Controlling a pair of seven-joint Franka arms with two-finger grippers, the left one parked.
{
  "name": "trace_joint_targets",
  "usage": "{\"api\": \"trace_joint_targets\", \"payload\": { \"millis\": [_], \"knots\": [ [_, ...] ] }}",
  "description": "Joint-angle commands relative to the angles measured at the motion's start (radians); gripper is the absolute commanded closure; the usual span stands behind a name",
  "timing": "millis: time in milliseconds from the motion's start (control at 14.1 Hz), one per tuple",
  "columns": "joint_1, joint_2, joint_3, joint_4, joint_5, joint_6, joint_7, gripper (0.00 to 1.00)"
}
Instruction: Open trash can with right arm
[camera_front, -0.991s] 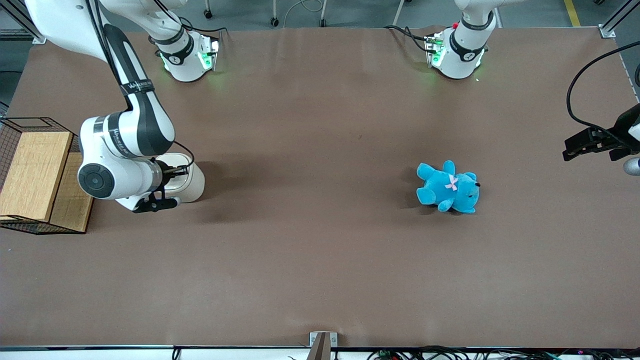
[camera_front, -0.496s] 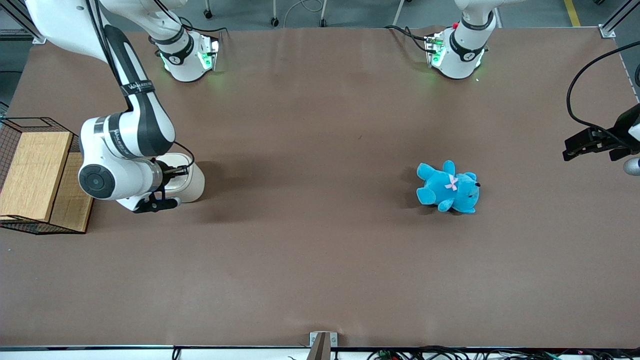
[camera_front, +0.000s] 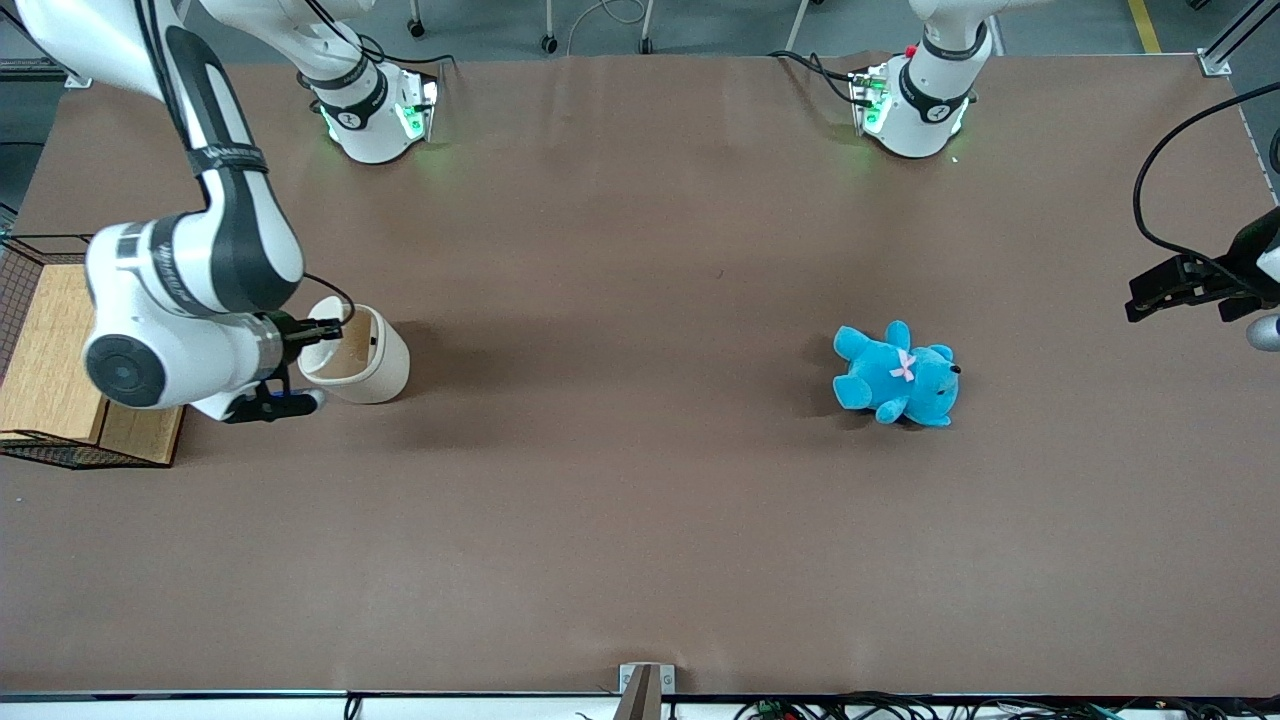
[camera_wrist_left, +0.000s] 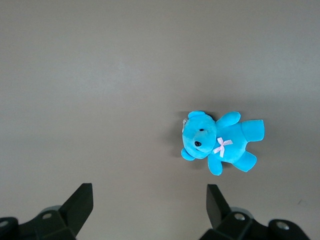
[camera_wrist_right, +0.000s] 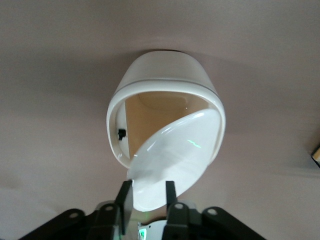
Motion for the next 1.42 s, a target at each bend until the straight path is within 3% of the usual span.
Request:
{"api": "trace_joint_targets", "payload": {
  "millis": [0,71,496,850,1204,1345],
  "knots": [
    [-0.036,-0.038,0.005,0.063,-0.005,-0.081,-0.03,0.09],
    [-0.051,-0.058,0.005,0.081,-0.008,-0.094,-0.03,0.0],
    [-0.133,-0.174,-0.001,0.19,-0.01,-0.051,-0.03,0.0],
    [-0.14,-0.245,-0.002,0.268,-0.004,-0.028,-0.023,0.0],
    [-0.145,-0.263,-0.002,0.255,-0.015,-0.011,-0.023,0.0],
    [-0.188,-0.326,0.001,0.148,-0.001,0.093,-0.026,0.0]
  ]
}}
